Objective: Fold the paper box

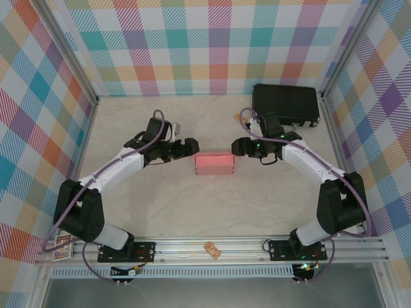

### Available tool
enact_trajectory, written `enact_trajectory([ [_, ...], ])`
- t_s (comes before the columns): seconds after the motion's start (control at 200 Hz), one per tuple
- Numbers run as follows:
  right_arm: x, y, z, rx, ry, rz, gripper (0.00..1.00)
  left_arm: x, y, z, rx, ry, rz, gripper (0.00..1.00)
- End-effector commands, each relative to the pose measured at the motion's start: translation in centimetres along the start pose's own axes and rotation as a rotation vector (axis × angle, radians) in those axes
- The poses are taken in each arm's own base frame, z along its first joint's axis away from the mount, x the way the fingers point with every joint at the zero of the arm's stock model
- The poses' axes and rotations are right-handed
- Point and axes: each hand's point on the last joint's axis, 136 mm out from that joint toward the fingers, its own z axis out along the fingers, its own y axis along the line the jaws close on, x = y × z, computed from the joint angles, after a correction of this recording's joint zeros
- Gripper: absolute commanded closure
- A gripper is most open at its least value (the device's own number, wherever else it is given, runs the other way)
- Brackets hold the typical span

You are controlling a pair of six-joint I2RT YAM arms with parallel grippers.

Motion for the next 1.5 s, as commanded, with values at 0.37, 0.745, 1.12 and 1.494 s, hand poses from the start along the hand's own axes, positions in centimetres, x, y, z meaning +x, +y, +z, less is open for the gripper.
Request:
enact_trajectory([
  [0.37,-1.2,2.1,-2.2,-0.047,-0.022,-0.103,0.36,0.1,-2.0,-0.9,0.047,0.040,0.171,0.09],
  [0.745,0.1,1.8,-1.5,-0.061,0.018,-0.084,0.38,0.5,-3.7,0.3,0.077,0.074,0.226,0.18],
  [1.12,0.5,1.6,-0.6,-0.070,0.042,-0.062,0.39,0.9,-3.1,0.9,0.042,0.085,0.227,0.22],
  [1.494,1.1,1.8,-0.2,-0.072,0.065,-0.059,0.40,1.5,-3.0,0.9,0.035,0.101,0.220,0.26],
])
